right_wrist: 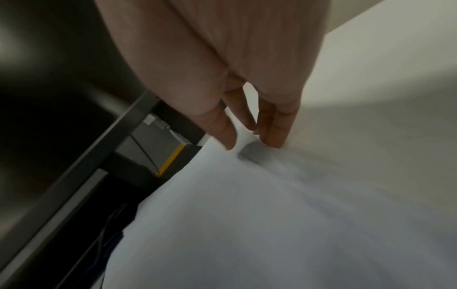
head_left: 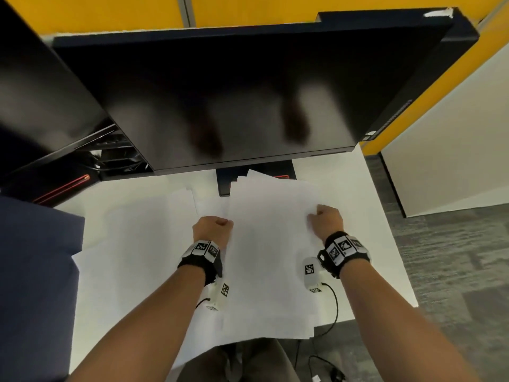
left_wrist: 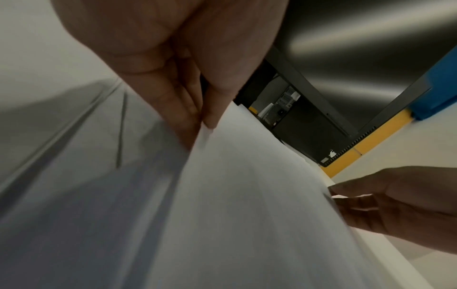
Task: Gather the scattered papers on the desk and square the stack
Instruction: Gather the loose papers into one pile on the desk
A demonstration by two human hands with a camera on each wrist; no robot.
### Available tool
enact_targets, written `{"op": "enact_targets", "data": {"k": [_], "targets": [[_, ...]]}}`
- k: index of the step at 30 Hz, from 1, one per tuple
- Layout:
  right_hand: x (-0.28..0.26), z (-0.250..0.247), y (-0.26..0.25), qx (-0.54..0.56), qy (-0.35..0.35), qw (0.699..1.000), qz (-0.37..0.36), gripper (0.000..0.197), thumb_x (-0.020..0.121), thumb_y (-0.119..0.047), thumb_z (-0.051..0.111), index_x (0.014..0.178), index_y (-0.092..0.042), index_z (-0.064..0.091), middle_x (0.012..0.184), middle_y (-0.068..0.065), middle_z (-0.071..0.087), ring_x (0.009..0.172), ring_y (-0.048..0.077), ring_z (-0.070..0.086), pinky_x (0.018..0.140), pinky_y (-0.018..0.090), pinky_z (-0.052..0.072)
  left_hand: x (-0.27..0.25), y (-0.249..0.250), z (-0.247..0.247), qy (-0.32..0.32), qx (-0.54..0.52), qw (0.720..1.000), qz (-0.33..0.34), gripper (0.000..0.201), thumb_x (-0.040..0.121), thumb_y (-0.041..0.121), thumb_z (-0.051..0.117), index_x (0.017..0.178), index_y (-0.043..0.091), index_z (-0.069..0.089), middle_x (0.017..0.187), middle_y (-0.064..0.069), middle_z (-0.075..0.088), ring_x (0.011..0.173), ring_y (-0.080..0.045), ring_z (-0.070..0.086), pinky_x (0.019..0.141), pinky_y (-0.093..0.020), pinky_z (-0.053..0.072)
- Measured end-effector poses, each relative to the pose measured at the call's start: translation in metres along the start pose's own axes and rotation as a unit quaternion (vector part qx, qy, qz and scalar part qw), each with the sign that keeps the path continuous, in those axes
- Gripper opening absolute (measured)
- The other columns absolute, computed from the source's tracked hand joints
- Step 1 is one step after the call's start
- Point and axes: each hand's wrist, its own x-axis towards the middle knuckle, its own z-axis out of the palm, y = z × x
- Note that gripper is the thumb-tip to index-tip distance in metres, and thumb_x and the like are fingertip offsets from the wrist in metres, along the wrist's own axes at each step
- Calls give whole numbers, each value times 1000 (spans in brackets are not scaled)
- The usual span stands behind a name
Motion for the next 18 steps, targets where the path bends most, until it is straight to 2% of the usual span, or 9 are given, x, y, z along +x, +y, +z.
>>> {"op": "enact_targets", "data": {"k": [1,3,4,6,9,11,13,15,18], "targets": [[-7,-1,3,35,-5,999,-19,10,87,-13,59,86,-4,63,81,13,62,82,31,60,64,29,45,-3,-3,-2,2,-6,1000,-5,21,85,32,65,96,21,79,98,1,77,98,-22,71,82,-23,52],[-20,-5,15,52,12,998,-27,23,89,-15,64,98,6,65,86,21,64,86,37,63,69,36,50,-9,-16,-10,1,10,1000,-15,31,83,41,64,106,25,77,105,4,75,101,-21,69,88,-26,52],[-26,-6,25,24,9,999,-30,29,89,-17,64,100,10,62,87,23,63,87,39,63,68,37,49,-12,-23,-13,-6,40,999,-15,35,83,46,62,107,24,75,104,5,74,98,-21,68,87,-27,52],[-38,-2,41,-46,-11,998,-29,30,91,-25,61,94,5,57,89,21,61,87,36,61,64,33,45,-24,-34,-15,-44,113,993,0,39,85,51,60,98,17,76,88,4,70,83,-19,63,74,-23,47],[-60,21,49,-121,-60,990,-36,47,95,-32,56,124,5,52,122,25,57,110,37,58,89,36,47,-41,-45,-1,-84,144,985,37,34,87,41,64,69,13,59,69,5,56,74,-21,57,61,-23,39],[-75,34,48,-152,-90,982,-63,52,98,-30,53,136,5,45,132,24,51,120,36,52,98,34,43,-50,-51,8,-110,139,983,57,34,88,35,63,66,11,55,64,1,54,74,-24,60,60,-25,42],[-82,35,51,-145,-101,981,-83,49,96,-26,56,136,2,47,130,20,56,121,34,53,97,32,43,-55,-58,6,-117,140,980,72,32,88,40,61,79,10,64,74,0,61,81,-26,65,66,-26,44],[-83,25,59,-90,-100,990,-44,51,93,-27,62,138,-4,49,128,16,62,119,32,58,97,31,45,-58,-70,-5,-111,167,977,76,39,88,50,58,84,12,63,81,1,62,86,-26,66,67,-26,44],[-85,18,73,-58,-73,996,19,60,87,-42,66,133,-7,51,118,16,68,105,33,67,93,37,54,-67,-88,-17,-156,216,962,59,46,86,56,58,71,12,56,74,-3,64,71,-22,67,61,-27,50]]}}
